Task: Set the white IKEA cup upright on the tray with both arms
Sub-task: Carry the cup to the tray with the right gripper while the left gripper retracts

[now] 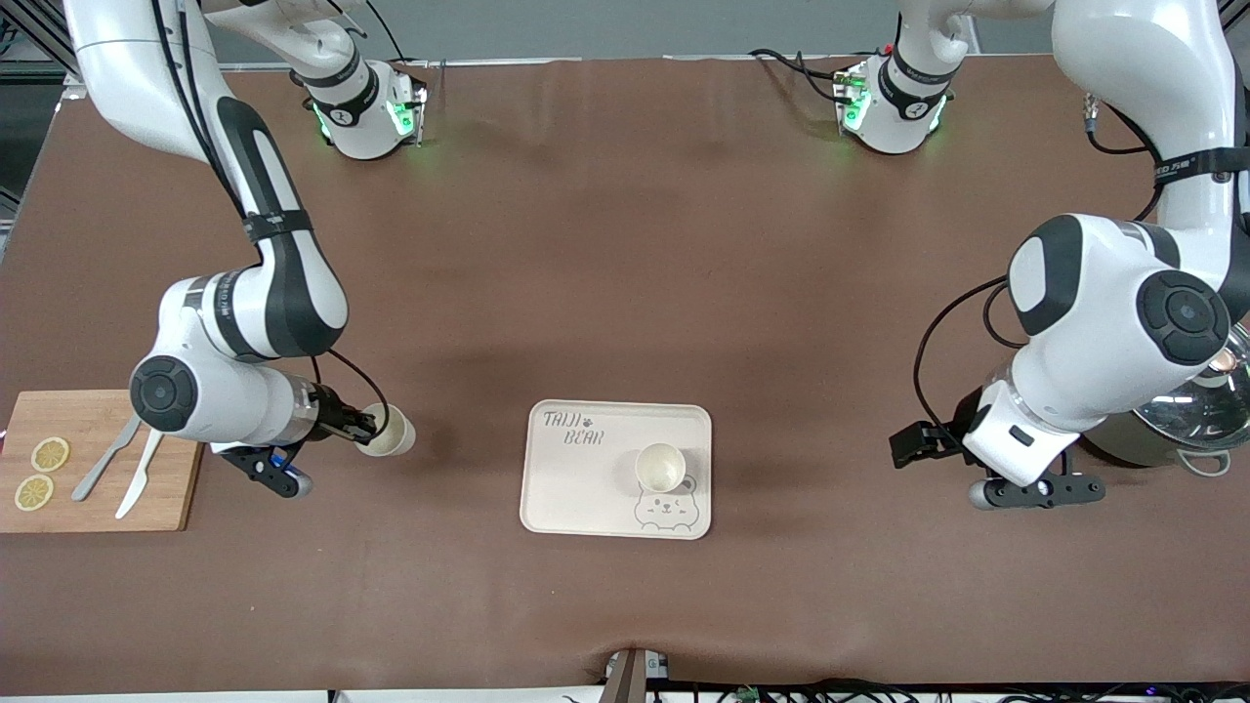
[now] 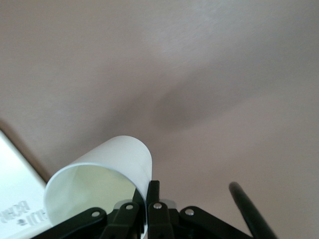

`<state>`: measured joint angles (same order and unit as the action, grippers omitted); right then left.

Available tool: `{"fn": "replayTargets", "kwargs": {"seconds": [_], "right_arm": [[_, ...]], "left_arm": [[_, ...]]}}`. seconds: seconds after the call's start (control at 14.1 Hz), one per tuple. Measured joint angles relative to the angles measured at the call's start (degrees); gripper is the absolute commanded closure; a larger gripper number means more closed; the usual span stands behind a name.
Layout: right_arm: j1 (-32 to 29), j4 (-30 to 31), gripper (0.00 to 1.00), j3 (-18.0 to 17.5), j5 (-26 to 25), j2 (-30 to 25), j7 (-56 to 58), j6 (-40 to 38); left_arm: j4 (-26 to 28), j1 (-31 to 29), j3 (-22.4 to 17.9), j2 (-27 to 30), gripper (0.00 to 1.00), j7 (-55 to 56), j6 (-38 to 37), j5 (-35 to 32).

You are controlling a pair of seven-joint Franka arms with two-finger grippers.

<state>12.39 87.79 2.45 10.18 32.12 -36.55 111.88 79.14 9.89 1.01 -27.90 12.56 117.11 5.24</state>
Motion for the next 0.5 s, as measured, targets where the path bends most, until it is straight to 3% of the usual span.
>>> {"fn": "replayTargets", "kwargs": {"seconds": [0.28, 0.5], "right_arm": [[2.89, -2.80, 1.00, -0.03, 1.39, 2.29, -4.51, 0.43], [4.80, -4.48, 1.00, -0.04, 1.58, 3.54, -7.94, 1.29]], "left_arm": [[-1.37, 0.05, 0.02, 2.37, 0.00, 0.04, -0.08, -0.44], [-1.32, -0.22, -0.06, 6.03, 0.00, 0.16, -5.09, -3.71]]}}
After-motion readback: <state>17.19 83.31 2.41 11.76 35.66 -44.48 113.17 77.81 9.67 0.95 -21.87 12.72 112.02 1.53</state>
